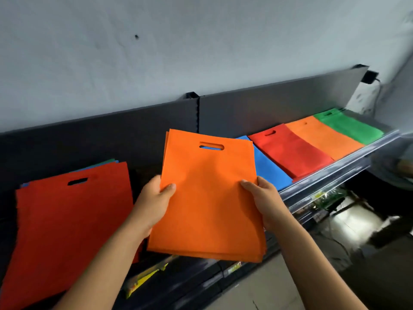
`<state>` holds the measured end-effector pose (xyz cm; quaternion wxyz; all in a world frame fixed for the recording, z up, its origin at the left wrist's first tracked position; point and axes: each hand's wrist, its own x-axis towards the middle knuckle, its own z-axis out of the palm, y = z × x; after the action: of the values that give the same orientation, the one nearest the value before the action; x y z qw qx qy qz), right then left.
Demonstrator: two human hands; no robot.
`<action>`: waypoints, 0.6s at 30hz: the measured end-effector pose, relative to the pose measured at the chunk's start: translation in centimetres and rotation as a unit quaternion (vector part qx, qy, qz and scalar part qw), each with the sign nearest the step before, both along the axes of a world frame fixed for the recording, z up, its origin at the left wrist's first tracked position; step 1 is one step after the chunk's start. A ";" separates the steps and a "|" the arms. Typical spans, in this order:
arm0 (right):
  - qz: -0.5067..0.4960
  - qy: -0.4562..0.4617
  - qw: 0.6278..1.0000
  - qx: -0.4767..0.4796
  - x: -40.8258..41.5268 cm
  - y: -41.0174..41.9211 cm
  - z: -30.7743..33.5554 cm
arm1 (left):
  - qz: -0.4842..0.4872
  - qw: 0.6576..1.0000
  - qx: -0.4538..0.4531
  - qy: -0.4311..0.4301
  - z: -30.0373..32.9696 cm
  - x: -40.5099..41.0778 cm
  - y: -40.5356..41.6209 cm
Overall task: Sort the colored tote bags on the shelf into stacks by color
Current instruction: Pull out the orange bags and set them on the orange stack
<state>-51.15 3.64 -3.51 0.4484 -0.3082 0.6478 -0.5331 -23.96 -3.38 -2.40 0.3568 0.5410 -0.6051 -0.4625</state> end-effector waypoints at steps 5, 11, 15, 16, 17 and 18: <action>-0.066 0.027 0.997 0.008 -10.3 4.4 -0.1 | -0.064 0.998 0.021 0.003 0.6 -11.6 1.8; -0.139 0.045 0.989 0.018 -22.7 9.2 0.4 | -0.118 0.993 0.013 -0.002 0.7 -25.7 3.9; -0.173 0.053 0.983 0.027 -29.6 12.3 0.5 | -0.152 0.988 0.010 -0.003 0.3 -33.9 4.7; -0.181 0.061 0.981 0.033 -31.3 13.1 0.6 | -0.158 0.987 0.009 0.003 0.2 -36.1 4.9; -0.186 0.070 0.979 0.038 -32.7 13.7 0.8 | -0.160 0.987 0.008 0.008 0.0 -38.0 5.0; -0.190 0.077 0.978 0.043 -34.1 14.4 0.9 | -0.164 0.986 0.006 0.013 -0.1 -39.8 5.1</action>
<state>-85.26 18.02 -2.60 0.3001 -0.2004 0.7495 -0.5550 -63.80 1.74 -2.48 0.2805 0.4309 -0.6782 -0.5251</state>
